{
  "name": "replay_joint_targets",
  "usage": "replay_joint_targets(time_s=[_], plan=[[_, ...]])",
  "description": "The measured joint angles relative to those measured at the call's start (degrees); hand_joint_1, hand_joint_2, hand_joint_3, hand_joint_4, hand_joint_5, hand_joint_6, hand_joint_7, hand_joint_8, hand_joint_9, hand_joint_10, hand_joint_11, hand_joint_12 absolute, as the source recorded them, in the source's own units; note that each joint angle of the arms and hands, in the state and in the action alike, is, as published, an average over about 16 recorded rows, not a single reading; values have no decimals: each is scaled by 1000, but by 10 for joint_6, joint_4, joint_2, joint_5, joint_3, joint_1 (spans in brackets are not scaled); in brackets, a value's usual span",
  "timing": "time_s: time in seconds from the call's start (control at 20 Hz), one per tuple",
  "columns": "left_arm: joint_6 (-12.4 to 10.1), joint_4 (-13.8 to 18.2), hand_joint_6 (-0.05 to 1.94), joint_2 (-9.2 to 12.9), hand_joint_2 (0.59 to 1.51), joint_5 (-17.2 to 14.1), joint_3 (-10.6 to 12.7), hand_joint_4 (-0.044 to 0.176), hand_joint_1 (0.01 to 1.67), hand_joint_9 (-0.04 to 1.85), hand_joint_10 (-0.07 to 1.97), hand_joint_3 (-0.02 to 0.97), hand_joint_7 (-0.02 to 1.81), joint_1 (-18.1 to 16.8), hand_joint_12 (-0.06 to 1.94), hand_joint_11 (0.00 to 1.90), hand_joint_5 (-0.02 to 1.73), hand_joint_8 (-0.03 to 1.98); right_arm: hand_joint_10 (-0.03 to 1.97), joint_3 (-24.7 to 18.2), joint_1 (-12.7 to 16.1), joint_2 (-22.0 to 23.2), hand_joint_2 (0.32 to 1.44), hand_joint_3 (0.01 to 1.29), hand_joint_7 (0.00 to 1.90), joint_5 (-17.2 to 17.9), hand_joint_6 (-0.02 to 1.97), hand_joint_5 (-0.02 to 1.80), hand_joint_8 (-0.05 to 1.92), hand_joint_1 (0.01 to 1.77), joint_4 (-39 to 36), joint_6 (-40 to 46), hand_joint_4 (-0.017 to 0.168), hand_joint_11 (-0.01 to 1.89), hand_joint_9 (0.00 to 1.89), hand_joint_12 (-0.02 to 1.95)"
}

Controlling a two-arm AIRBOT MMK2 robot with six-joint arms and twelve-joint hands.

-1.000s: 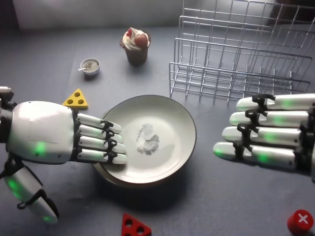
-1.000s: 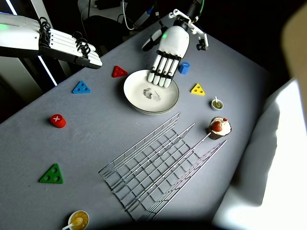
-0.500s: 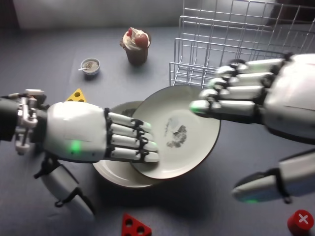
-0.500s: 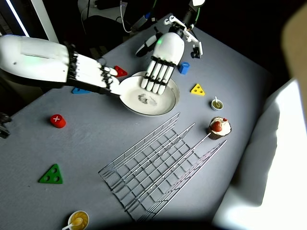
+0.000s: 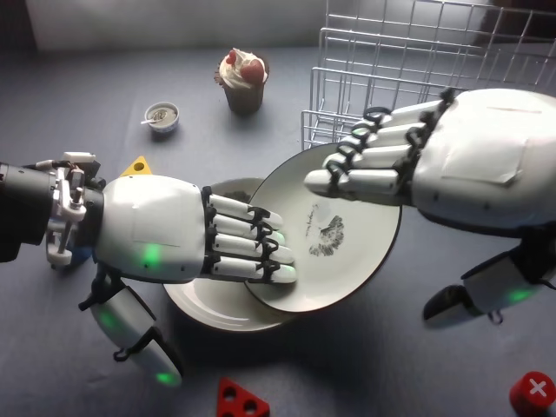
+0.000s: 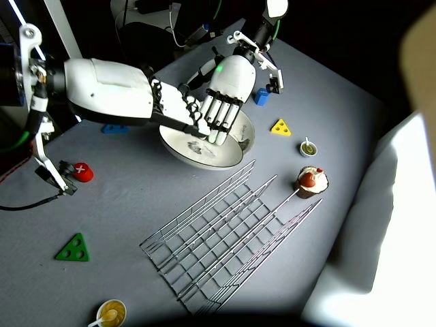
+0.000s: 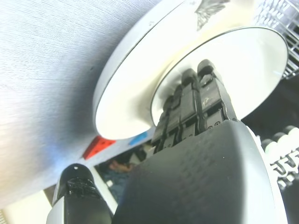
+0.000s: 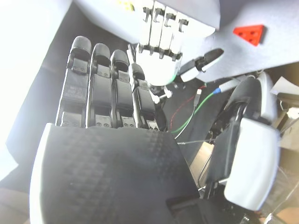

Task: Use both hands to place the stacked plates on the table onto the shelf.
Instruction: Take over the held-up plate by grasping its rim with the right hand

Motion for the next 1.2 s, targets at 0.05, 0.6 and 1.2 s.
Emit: replay_joint_targets(time_s=[0.05, 0.6, 1.2], plan=[[0, 0, -27, -1, 922, 0, 0, -8, 37, 106, 7, 16, 41, -1, 18, 88, 13, -14, 5, 4, 0, -5, 855, 14, 278, -3, 1, 209, -1, 684, 3, -6, 7, 318, 298, 38], [-1, -2, -27, -4, 919, 3, 0, -8, 36, 122, 5, 17, 41, -1, 18, 116, 13, -14, 5, 42, -3, -51, 879, 15, 342, -28, 0, 321, -1, 1135, 28, -56, 7, 392, 366, 75], [-1, -4, -27, -7, 917, 4, 1, -8, 34, 127, -6, 16, 40, -2, 18, 127, 13, -13, 5, 111, -15, -129, 902, 15, 399, -29, 0, 383, -1, 1174, 0, -58, 7, 431, 422, 75]])
